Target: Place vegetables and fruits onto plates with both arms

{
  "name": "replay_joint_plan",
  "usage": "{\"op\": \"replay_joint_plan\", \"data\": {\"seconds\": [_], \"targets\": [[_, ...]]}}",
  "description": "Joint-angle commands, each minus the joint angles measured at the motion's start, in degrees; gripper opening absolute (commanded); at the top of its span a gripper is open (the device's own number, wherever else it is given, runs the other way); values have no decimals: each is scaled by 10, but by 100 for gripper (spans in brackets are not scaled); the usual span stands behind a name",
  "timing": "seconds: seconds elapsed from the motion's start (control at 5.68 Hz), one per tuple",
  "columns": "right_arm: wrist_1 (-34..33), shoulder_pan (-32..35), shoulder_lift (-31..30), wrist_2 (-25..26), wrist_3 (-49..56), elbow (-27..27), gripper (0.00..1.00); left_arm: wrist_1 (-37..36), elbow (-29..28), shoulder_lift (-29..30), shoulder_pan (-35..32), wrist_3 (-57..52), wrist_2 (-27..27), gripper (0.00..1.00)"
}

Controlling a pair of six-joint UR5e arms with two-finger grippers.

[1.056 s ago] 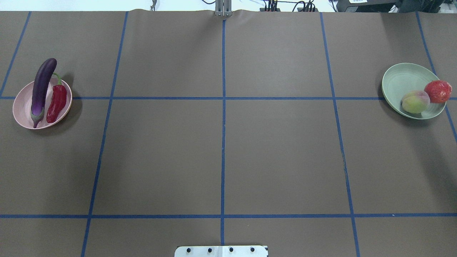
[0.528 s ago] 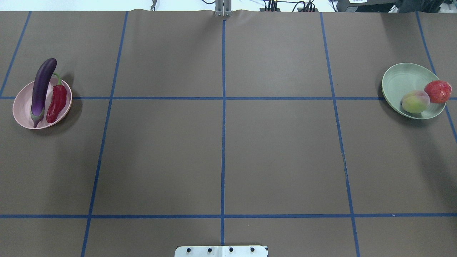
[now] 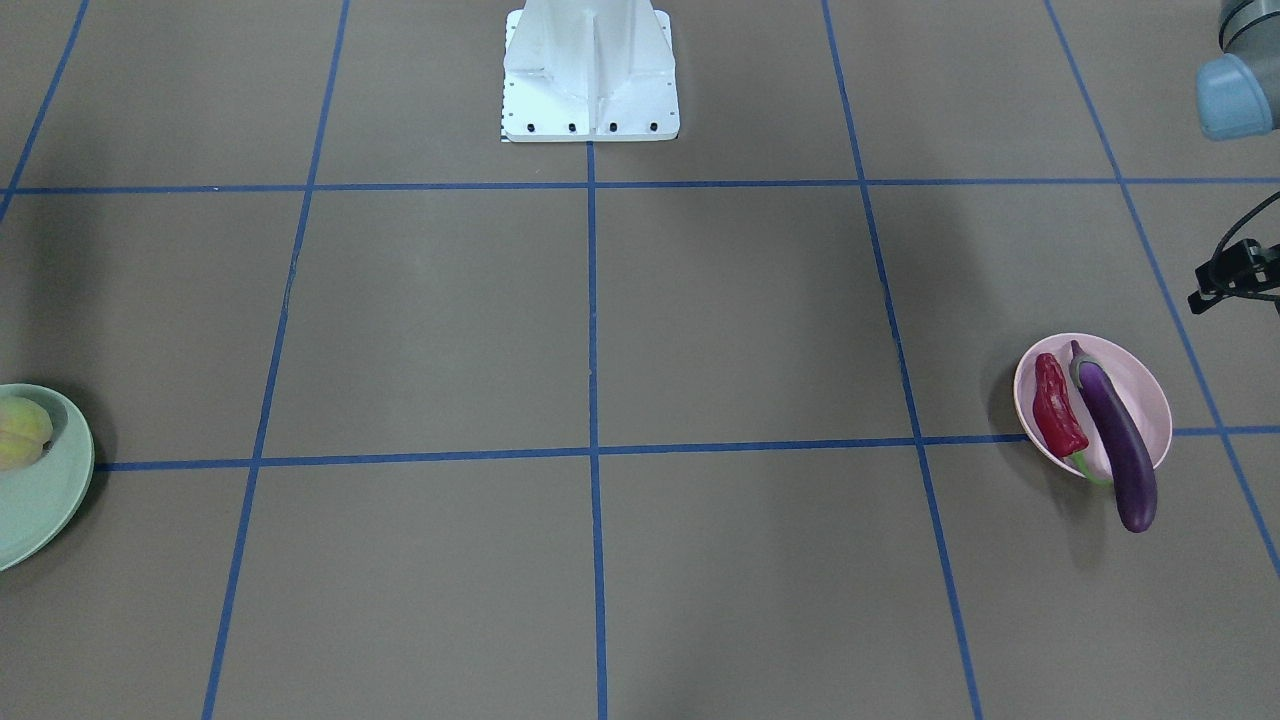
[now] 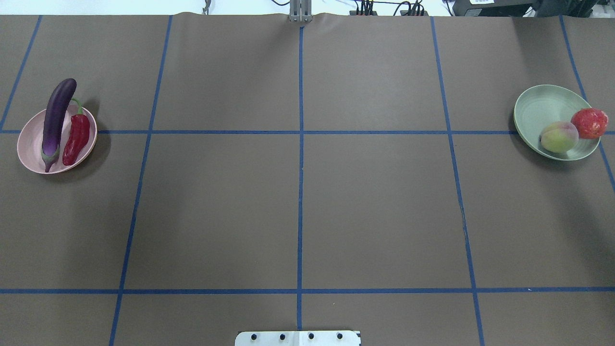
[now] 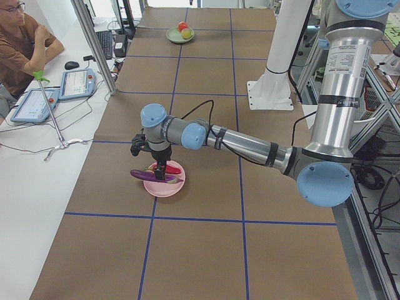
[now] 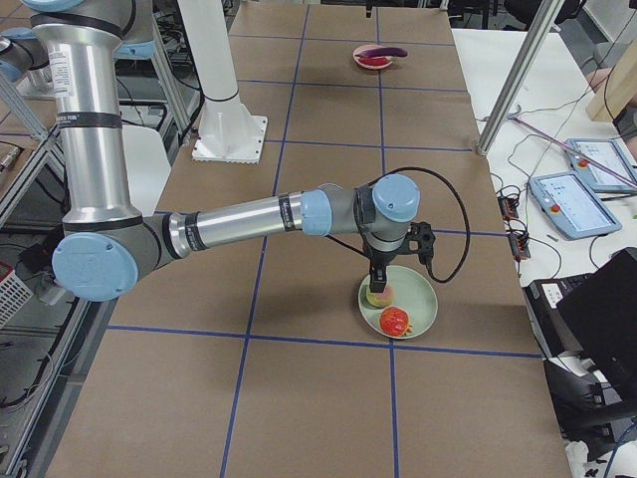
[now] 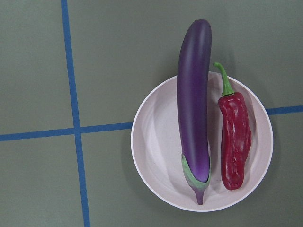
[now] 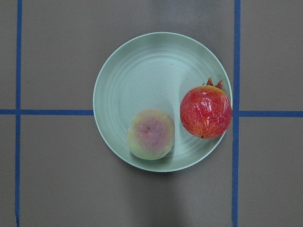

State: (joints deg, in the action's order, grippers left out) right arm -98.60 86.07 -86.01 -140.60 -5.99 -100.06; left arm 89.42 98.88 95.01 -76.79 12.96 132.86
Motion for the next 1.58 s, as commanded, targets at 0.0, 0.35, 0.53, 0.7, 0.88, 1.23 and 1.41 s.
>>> {"op": "replay_joint_plan", "data": {"seconds": [0.0, 0.35, 0.53, 0.7, 0.88, 1.23, 1.41], "targets": [[0, -5, 1, 1, 4, 7, 100, 2, -20, -24, -30, -48, 46, 100], [-6, -14, 22, 2, 5, 20, 100, 6, -25, -35, -60, -56, 88, 100], [-5, -14, 22, 20, 5, 16, 100, 14, -18, -54, -84, -57, 85, 100], [-5, -14, 20, 22, 5, 16, 100, 15, -17, -54, -85, -56, 80, 100], [-4, -13, 16, 31, 5, 15, 100, 15, -7, -54, -86, -53, 79, 100], [-4, -13, 13, 45, 3, 13, 100, 9, -4, -49, -86, -50, 39, 100], [-3, -13, 9, 46, 1, 14, 100, 7, 1, -51, -86, -50, 44, 100]]}}
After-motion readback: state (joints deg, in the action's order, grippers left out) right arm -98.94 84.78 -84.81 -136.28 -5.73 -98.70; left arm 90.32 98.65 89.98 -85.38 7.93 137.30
